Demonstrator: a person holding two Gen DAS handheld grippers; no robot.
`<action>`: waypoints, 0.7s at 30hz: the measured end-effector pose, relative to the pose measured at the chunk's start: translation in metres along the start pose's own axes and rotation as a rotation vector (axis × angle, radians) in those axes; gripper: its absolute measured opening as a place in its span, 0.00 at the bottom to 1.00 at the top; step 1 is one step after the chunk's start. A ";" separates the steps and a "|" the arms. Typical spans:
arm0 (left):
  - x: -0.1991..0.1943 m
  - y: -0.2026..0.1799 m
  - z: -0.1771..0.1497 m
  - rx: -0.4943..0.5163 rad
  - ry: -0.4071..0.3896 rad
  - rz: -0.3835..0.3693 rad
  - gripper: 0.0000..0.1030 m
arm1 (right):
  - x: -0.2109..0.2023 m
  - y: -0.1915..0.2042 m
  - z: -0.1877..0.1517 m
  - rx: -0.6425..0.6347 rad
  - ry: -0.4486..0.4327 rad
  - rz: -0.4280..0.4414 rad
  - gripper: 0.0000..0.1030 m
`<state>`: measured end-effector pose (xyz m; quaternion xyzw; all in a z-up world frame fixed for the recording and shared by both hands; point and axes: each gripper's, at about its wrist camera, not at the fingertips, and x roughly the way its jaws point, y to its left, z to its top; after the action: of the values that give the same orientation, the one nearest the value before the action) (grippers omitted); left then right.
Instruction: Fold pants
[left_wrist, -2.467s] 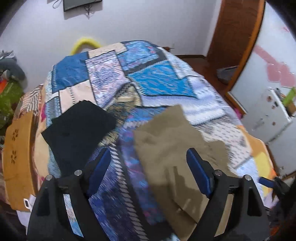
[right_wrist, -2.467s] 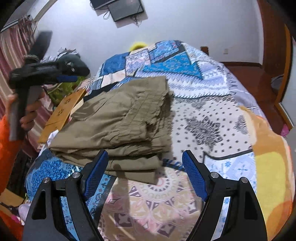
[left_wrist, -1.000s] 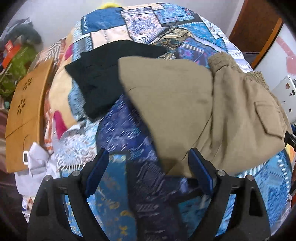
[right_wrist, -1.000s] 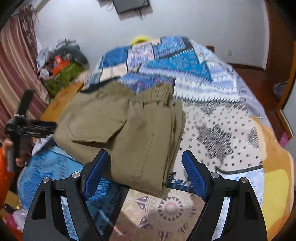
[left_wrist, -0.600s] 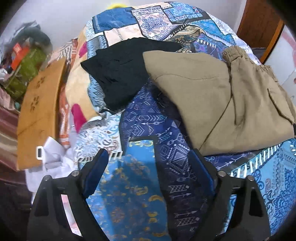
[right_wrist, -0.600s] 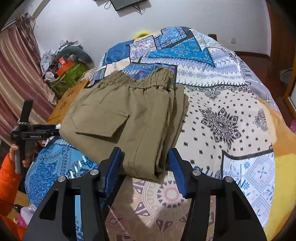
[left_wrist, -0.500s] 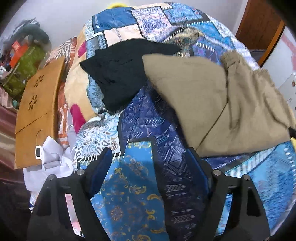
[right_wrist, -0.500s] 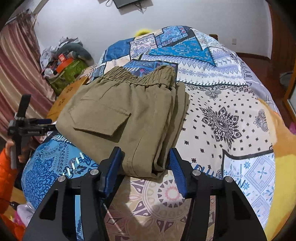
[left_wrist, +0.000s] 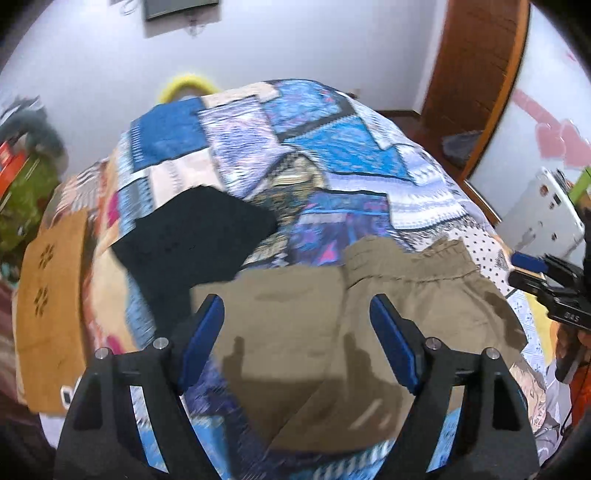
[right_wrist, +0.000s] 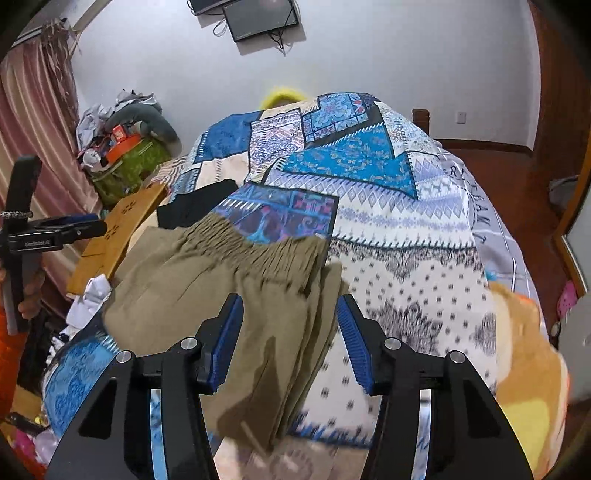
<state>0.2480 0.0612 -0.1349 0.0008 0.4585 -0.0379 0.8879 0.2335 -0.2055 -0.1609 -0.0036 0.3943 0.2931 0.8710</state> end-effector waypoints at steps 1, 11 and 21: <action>0.009 -0.007 0.003 0.016 0.009 -0.012 0.79 | 0.006 -0.001 0.004 -0.003 0.008 0.004 0.48; 0.086 -0.032 0.000 0.042 0.146 -0.071 0.44 | 0.065 -0.001 0.008 -0.066 0.129 0.051 0.35; 0.097 -0.025 -0.009 0.035 0.129 -0.055 0.50 | 0.074 -0.006 0.001 -0.101 0.143 0.011 0.27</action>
<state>0.2948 0.0304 -0.2182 0.0063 0.5140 -0.0700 0.8549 0.2759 -0.1727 -0.2129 -0.0663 0.4400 0.3165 0.8377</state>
